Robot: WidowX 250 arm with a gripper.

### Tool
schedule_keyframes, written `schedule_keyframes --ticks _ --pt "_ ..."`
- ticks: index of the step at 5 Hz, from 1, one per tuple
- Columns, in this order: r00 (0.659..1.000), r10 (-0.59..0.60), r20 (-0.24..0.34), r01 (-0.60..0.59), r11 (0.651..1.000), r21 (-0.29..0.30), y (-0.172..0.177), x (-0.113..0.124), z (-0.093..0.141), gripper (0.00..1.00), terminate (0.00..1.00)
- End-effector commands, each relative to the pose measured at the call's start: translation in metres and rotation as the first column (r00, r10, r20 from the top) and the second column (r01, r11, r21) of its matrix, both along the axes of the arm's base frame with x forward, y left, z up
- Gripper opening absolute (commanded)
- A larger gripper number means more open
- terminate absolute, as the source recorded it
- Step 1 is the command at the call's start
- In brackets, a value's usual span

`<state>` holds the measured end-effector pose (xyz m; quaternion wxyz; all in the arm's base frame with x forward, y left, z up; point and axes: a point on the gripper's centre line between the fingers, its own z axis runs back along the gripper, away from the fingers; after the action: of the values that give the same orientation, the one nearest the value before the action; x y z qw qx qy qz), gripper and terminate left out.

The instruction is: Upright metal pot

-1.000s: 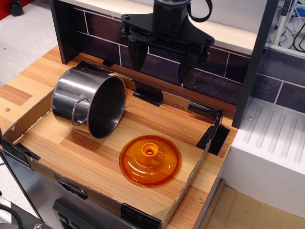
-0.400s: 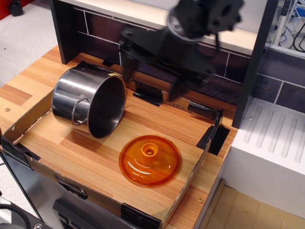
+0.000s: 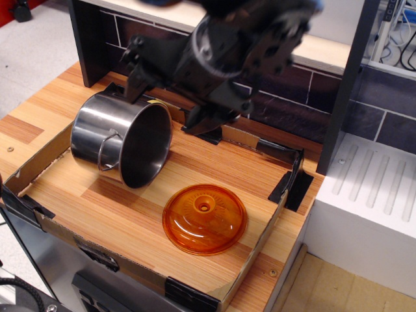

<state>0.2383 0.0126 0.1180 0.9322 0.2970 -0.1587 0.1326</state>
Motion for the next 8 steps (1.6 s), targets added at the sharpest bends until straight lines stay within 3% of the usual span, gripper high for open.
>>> schedule_keyframes --ticks 1,5,8 --pt "0.997 0.033 0.072 -0.035 0.999 0.029 0.02 0.004 -0.003 1.0 0.0" --pt "0.998 0.063 -0.012 -0.062 0.995 0.072 0.034 0.001 -0.027 1.0 0.0" --pt "0.994 0.1 -0.04 -0.095 0.988 0.122 0.04 -0.002 -0.041 1.0 0.0"
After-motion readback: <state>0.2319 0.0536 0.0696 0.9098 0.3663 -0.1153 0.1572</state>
